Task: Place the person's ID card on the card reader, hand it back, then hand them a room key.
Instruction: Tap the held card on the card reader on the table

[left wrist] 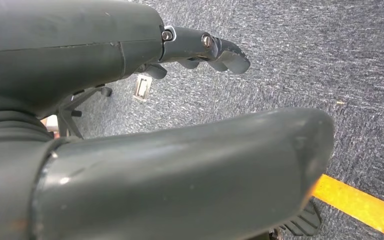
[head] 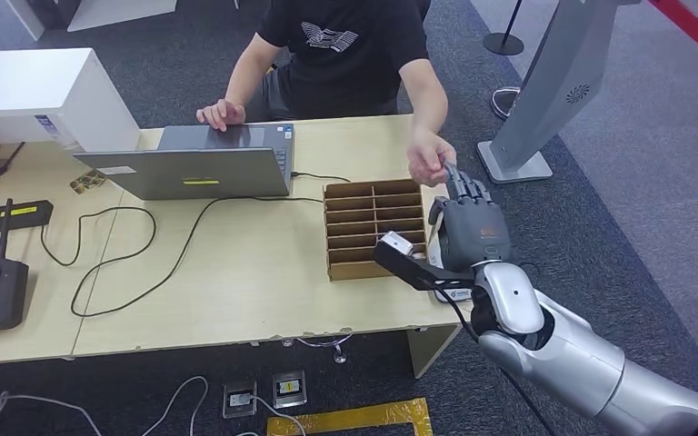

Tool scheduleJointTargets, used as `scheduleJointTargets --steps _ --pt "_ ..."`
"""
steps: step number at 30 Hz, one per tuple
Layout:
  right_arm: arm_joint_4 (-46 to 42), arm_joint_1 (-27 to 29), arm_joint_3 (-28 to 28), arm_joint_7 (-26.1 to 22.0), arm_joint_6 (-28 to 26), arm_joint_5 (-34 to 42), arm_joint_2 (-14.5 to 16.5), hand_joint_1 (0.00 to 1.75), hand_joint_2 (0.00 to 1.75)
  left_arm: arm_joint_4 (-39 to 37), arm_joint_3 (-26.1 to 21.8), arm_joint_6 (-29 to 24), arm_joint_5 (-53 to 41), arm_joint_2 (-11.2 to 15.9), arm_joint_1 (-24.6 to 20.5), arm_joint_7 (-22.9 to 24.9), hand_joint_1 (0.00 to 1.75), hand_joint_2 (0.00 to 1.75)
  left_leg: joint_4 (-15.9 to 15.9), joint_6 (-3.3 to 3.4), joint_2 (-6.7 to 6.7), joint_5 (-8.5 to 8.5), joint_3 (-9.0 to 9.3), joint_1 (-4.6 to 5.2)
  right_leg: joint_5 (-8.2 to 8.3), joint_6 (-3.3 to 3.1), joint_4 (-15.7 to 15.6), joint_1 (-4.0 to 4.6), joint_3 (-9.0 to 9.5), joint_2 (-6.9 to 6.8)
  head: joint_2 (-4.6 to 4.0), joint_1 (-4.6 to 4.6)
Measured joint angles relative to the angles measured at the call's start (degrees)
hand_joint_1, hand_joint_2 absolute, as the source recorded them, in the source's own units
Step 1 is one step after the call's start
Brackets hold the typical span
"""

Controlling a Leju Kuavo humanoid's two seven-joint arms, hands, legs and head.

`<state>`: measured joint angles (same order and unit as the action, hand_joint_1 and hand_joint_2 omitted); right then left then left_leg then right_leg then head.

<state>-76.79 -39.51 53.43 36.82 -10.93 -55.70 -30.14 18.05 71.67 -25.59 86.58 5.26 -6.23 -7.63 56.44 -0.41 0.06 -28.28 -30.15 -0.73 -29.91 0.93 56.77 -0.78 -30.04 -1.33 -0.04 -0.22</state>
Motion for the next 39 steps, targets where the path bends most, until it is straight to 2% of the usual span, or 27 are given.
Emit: scheduleJointTargets --steps 20,39 --pt "10.0 4.5 1.4 0.0 -3.6 6.1 0.3 1.75 1.75 -0.1 0.0 -0.3 0.0 -0.2 0.0 0.0 0.00 0.00 0.0 -0.01 0.07 -0.01 0.00 0.00 0.00 0.00 0.0 0.00 -0.05 0.05 0.00 0.00" --pt "13.6 7.5 2.1 0.0 -1.9 7.7 0.1 1.75 1.75 -0.2 0.0 -0.4 -0.4 -0.2 0.0 0.0 0.00 0.00 0.0 -0.01 0.09 -0.01 0.00 0.00 0.00 0.00 0.0 0.00 -0.06 0.10 0.00 0.00"
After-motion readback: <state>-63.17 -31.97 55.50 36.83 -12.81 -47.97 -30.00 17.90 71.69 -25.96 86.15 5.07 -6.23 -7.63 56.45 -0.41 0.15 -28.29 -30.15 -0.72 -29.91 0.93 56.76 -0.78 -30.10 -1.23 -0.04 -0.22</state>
